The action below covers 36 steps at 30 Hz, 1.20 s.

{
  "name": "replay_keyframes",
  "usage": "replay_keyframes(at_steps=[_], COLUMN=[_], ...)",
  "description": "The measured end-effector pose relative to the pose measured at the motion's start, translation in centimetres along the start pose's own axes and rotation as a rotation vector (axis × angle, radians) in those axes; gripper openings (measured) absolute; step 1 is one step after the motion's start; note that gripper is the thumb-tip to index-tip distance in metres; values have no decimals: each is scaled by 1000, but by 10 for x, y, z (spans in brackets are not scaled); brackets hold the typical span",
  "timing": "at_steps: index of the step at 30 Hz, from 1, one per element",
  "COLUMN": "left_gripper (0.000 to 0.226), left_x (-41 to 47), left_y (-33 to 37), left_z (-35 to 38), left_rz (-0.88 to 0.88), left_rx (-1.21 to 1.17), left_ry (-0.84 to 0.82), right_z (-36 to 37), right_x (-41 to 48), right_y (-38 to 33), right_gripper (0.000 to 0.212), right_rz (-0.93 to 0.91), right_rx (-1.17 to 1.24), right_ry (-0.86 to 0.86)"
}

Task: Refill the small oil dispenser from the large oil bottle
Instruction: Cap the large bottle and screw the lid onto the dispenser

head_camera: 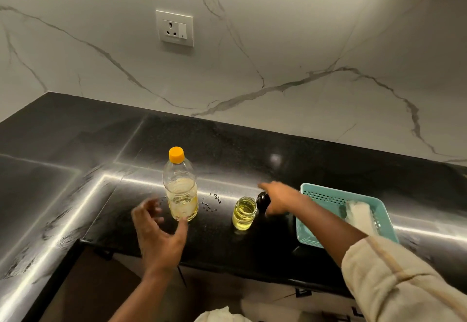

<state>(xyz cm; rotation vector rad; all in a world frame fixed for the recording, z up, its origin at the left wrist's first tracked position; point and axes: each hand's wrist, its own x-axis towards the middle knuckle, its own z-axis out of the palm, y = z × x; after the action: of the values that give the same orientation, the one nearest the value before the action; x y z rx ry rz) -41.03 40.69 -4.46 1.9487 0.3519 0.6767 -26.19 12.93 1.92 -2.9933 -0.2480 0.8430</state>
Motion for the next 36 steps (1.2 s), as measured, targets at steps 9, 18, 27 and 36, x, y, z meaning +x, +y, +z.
replay_keyframes(at_steps=[9, 18, 27, 36], left_gripper=[100, 60, 47, 47], left_x=[-21, -13, -16, -20], left_y=[3, 4, 2, -3], left_z=[69, 123, 131, 135], left_rz=[-142, -163, -173, -185], left_rx=[-107, -95, -138, -143], left_ry=[-651, -732, -706, -697], right_z=[28, -31, -26, -16], right_x=[6, -34, -24, -24], right_y=[13, -16, -48, -62], right_gripper=[59, 60, 19, 49], right_rz=[-66, -383, -422, -215], right_rx=[83, 35, -286, -181], right_ry=[136, 57, 97, 187])
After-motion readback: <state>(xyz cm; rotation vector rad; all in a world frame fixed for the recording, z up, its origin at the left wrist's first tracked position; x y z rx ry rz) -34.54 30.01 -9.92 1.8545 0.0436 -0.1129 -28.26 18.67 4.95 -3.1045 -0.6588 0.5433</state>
